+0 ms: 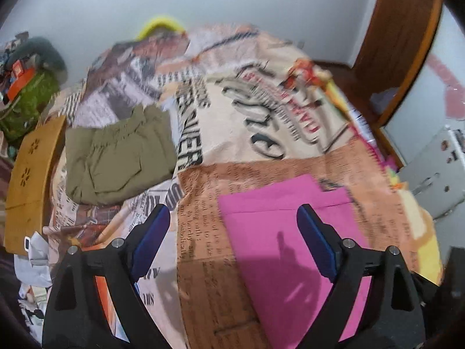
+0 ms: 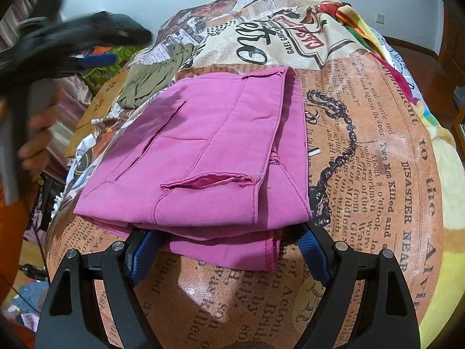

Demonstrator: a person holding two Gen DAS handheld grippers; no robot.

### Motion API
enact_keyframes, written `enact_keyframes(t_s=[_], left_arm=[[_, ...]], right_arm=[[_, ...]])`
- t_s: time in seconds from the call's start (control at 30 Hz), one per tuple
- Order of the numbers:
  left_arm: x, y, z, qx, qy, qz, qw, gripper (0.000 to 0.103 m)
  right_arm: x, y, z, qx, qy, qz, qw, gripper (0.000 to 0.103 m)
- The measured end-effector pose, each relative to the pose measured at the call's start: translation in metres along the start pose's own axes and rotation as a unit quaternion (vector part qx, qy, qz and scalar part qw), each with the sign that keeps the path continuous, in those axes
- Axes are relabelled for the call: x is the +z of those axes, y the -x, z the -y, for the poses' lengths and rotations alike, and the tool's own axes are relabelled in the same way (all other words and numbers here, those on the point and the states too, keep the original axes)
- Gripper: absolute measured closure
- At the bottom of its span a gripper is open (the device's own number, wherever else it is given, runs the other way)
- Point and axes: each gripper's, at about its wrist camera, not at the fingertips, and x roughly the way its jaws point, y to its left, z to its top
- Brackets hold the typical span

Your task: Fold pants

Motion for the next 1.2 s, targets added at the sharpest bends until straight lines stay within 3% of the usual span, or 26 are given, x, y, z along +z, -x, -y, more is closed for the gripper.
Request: enact_keyframes(t_s=[0.13,0.27,0.37,0.47,0.83,1.2], left_arm=[[0.003,-0.040,0.000,0.008,-0.012,-0.046,0.9988,0.014],[0.001,-0.075,0.013,0.032,-0.057,-0.080,0.9947,0.014],[-0.004,-0.098,0.021,0.068,-0.085,-0.091,0.9899,0.013],[-0.009,-0.107,0.020,0.077,-0.096,-0.093,0.9881,0.013],[-0.038,-0.072,0.001,0.121,-0.142,-0.069,0.9800,0.012],[-0.098,-0.009,-0.042,0.120,-0.107,-0.058,0.9853,0.012]], right_arm=[[0.001,0.000,0.000,0.001,-0.001,0.000,1.000,0.020],[0.002,0.000,0.001,0.001,-0.003,-0.001,1.000,0.019],[0.002,0.000,0.002,-0.001,-0.003,-0.002,1.000,0.020],[0.003,0.001,0.003,-0.002,-0.005,-0.002,1.000,0.020],[-0.001,0.016,0.009,-0.024,-0.008,0.003,1.000,0.020],[-0.002,0.045,0.016,-0.057,-0.012,0.034,0.998,0.020]])
